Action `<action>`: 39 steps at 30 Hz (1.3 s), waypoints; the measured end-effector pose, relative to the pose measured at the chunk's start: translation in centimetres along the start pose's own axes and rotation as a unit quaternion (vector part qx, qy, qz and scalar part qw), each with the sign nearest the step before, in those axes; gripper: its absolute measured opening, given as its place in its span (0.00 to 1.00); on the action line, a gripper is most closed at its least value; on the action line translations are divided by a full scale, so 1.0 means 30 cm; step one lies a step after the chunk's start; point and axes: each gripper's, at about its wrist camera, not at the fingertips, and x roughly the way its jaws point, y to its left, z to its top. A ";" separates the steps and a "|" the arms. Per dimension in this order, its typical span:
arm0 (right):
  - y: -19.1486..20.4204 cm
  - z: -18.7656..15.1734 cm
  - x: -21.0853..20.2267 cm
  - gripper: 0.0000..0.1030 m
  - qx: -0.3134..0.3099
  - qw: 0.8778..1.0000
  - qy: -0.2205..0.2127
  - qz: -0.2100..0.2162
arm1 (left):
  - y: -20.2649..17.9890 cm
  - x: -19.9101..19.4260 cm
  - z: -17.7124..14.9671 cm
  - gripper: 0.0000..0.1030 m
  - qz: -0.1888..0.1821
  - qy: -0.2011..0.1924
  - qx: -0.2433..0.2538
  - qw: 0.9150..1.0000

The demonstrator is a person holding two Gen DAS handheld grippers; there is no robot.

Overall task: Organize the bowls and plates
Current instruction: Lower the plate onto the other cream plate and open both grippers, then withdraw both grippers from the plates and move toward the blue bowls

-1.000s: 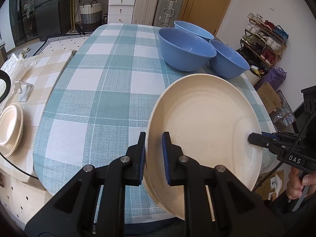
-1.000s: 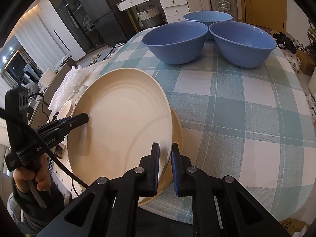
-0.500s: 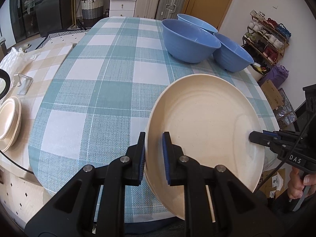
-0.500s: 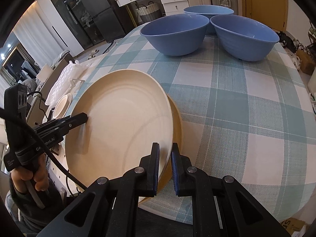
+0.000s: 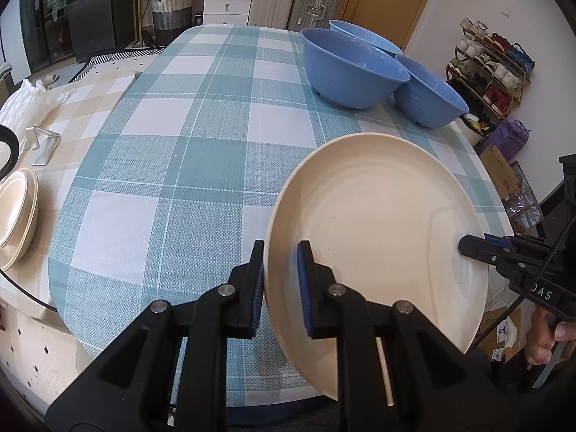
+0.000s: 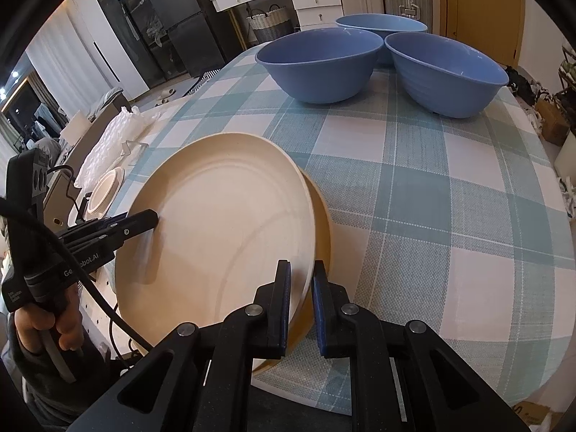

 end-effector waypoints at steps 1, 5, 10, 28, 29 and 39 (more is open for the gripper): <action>0.000 0.000 -0.003 0.12 -0.001 1.000 -0.002 -0.001 | 0.002 0.003 0.000 0.13 0.001 0.000 -0.001 1.000; -0.001 0.001 -0.012 0.12 -0.003 1.000 -0.006 -0.005 | 0.007 0.007 -0.001 0.13 0.004 0.003 -0.004 1.000; -0.007 0.003 -0.015 0.13 -0.002 1.000 -0.005 0.001 | 0.010 0.007 0.000 0.13 0.011 0.004 -0.006 1.000; -0.039 0.005 -0.052 0.50 0.005 1.000 -0.020 0.007 | 0.010 -0.062 0.012 0.66 0.014 -0.026 -0.008 1.000; -0.036 0.002 -0.055 0.56 0.003 1.000 -0.021 0.012 | 0.008 -0.067 0.013 0.70 0.012 -0.029 -0.007 0.999; -0.046 0.002 -0.115 0.84 0.000 0.998 -0.043 0.038 | -0.022 -0.137 0.037 0.77 0.022 -0.052 0.006 0.998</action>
